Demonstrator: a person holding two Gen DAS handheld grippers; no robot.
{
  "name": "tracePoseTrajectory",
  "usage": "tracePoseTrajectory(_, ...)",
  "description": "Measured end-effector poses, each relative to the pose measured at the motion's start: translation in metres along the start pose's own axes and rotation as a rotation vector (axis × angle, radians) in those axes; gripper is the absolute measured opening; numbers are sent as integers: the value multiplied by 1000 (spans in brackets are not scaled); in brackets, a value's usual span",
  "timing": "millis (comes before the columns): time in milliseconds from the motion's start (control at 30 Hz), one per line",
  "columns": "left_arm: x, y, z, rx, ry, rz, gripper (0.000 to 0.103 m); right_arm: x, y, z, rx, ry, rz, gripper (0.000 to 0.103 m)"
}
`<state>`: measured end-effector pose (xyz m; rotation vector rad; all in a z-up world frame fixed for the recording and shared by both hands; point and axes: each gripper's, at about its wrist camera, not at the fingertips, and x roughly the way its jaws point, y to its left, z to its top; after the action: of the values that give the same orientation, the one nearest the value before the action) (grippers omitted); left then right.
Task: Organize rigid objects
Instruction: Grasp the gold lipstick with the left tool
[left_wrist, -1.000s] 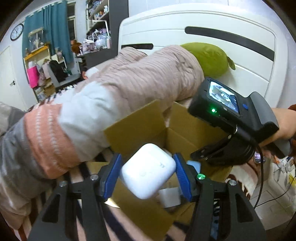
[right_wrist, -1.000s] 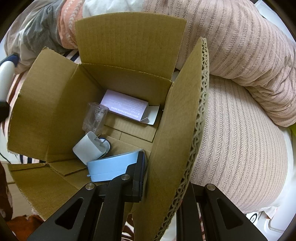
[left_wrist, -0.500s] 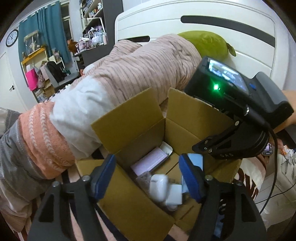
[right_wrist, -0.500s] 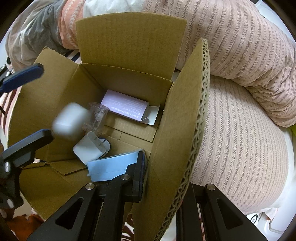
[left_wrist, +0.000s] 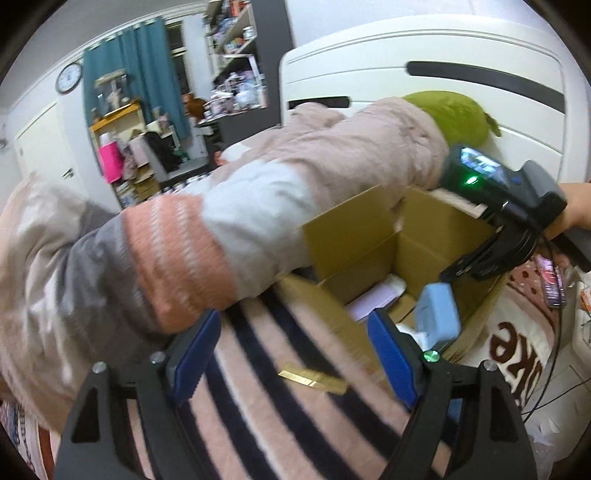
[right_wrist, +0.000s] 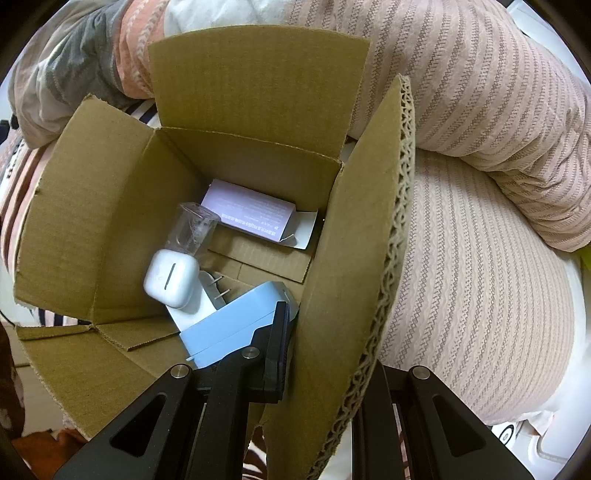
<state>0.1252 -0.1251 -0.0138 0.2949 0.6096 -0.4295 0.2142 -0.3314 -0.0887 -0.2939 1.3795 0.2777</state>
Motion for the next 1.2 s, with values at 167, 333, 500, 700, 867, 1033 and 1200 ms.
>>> tracePoseTrajectory(167, 11, 28, -36, -117, 58, 25, 79, 0, 3, 0, 0, 0, -3, 9)
tracePoseTrajectory(333, 49, 25, -74, -204, 156, 1, 79, 0, 3, 0, -1, 0, -2, 9)
tracePoseTrajectory(500, 94, 3, -91, -281, 226, 2, 79, 0, 3, -1, -5, -5, -3, 9)
tracePoseTrajectory(700, 131, -22, -88, -376, 233, 14, 75, -1, 2, -3, -2, -7, 3, 9)
tracePoseTrajectory(867, 153, -20, -89, -426, 252, 64, 50, 0, 2, -4, -3, -6, 1, 9)
tracePoseTrajectory(1033, 151, -21, -90, -372, 251, 36, 30, 0, 4, -5, -5, -5, -1, 9)
tracePoseTrajectory(1200, 128, -13, -95, -252, 231, 56, 20, 1, 4, -5, -5, -5, -2, 9)
